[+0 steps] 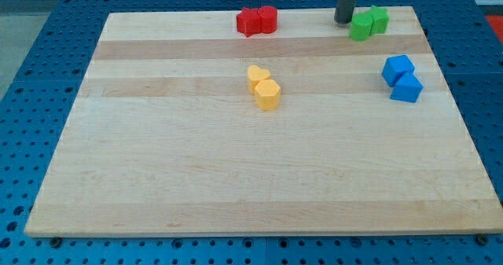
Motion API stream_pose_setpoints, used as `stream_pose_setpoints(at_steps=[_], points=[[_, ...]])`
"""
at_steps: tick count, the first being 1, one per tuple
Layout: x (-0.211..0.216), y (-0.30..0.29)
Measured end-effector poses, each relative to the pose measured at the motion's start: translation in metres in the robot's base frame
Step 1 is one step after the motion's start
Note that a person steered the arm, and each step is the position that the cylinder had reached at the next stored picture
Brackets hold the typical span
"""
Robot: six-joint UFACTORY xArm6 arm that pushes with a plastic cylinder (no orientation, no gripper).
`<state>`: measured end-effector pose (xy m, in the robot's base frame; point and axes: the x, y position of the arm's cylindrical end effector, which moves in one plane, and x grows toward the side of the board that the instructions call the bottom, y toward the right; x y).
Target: Push the green star and green circle down a bit
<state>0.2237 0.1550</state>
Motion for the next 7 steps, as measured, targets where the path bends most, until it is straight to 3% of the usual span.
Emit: stream_pose_setpoints(at_steps=[2,3,7], points=[[0.000,0.000],[-0.022,0.002],[-0.029,0.051]])
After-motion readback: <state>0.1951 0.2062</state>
